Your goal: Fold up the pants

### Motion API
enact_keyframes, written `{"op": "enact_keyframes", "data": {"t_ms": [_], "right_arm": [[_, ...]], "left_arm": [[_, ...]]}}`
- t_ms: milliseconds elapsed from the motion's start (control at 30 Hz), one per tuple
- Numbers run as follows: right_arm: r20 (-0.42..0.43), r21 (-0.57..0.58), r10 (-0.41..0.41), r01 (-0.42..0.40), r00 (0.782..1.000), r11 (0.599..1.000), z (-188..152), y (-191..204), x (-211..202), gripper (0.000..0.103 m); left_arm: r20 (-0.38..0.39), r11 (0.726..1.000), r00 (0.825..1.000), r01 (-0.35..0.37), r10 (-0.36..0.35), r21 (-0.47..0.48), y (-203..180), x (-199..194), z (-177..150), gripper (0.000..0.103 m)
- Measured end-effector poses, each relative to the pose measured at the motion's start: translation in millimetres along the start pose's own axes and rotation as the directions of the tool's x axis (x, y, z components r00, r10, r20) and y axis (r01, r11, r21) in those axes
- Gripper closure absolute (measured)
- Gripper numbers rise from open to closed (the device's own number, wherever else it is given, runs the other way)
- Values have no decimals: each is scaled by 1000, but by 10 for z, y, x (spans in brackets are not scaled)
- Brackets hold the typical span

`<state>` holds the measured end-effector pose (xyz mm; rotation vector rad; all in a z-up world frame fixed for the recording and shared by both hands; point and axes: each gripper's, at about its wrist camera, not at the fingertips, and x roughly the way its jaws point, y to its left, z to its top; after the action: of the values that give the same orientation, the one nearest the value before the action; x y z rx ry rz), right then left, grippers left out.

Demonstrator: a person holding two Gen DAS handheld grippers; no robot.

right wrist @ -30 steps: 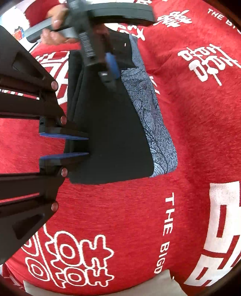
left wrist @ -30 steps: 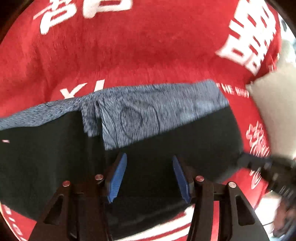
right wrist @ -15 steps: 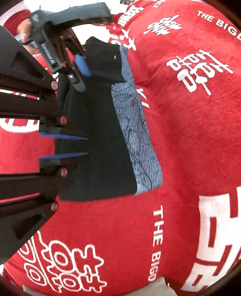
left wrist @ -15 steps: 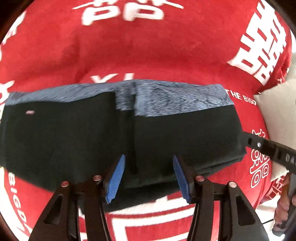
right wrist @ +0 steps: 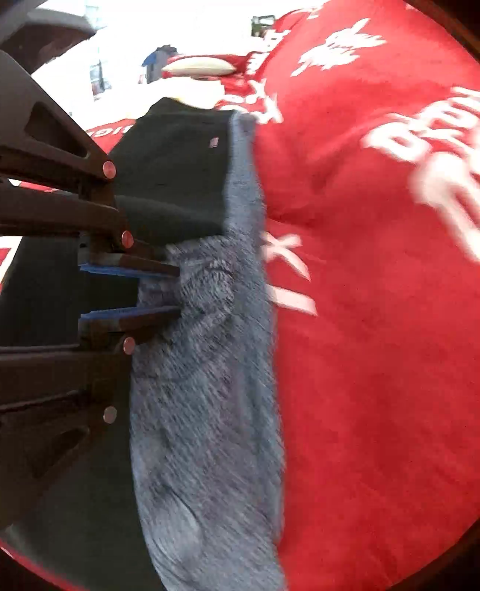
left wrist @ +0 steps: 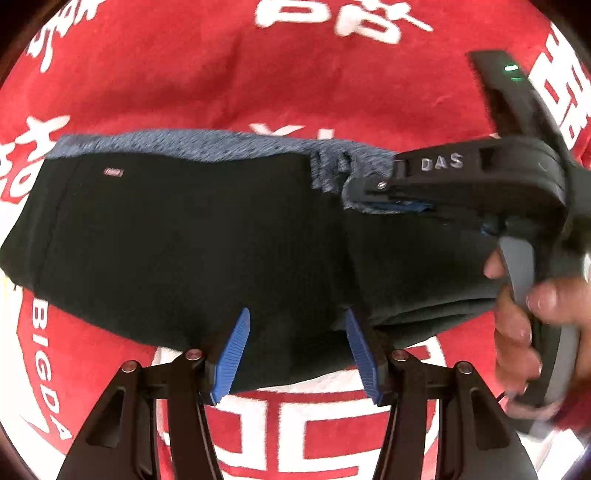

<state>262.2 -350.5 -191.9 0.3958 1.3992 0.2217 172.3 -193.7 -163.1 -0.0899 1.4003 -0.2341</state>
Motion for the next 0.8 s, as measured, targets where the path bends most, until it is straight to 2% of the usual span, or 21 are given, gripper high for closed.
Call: {"op": "enact_keyframes", "data": {"t_ms": [33, 133, 233, 300, 333, 533, 567, 600, 667, 733, 767, 800], "right_arm": [[8, -34, -5, 5, 1000, 999, -30, 74, -36, 83], [1, -62, 71, -71, 997, 996, -143, 108, -192, 83], [38, -97, -21, 25, 999, 995, -276, 36, -466, 80], [69, -81, -93, 99, 993, 992, -355, -85, -648, 62], [84, -73, -134, 141, 987, 987, -402, -153, -741, 59], [78, -40, -238, 242, 968, 969, -547, -433, -927, 57], [72, -37, -244, 247, 967, 968, -559, -447, -919, 56], [70, -31, -253, 256, 965, 966, -559, -456, -920, 54], [74, -32, -262, 265, 962, 964, -561, -454, -924, 50], [82, -40, -267, 271, 960, 962, -560, -437, -928, 46], [94, -17, -304, 307, 948, 951, -554, -410, -909, 45], [93, -24, -306, 309, 948, 951, -548, -392, -895, 45]], "left_arm": [[-1, 1000, 1000, -1, 1, -12, 41, -7, -9, 47], [-2, 999, 1000, -2, 2, -33, 129, -46, -18, 47], [10, 999, 1000, -8, 8, -47, 168, -105, -17, 47], [14, 999, 1000, -10, 10, -53, 168, -118, -4, 47], [15, 998, 1000, -17, 18, -53, 156, -119, -1, 47], [1, 996, 998, -67, 67, -56, 49, -154, -32, 47], [-1, 996, 997, -73, 73, -56, 28, -162, -36, 35], [3, 995, 997, -78, 78, -58, 15, -174, -34, 18], [35, 994, 995, -92, 94, -55, -19, -253, -61, 16], [36, 994, 994, -102, 104, -48, -44, -268, -62, 16], [32, 993, 994, -105, 107, -52, -42, -270, -66, 16], [25, 993, 994, -107, 109, -56, -36, -264, -70, 16]]}}
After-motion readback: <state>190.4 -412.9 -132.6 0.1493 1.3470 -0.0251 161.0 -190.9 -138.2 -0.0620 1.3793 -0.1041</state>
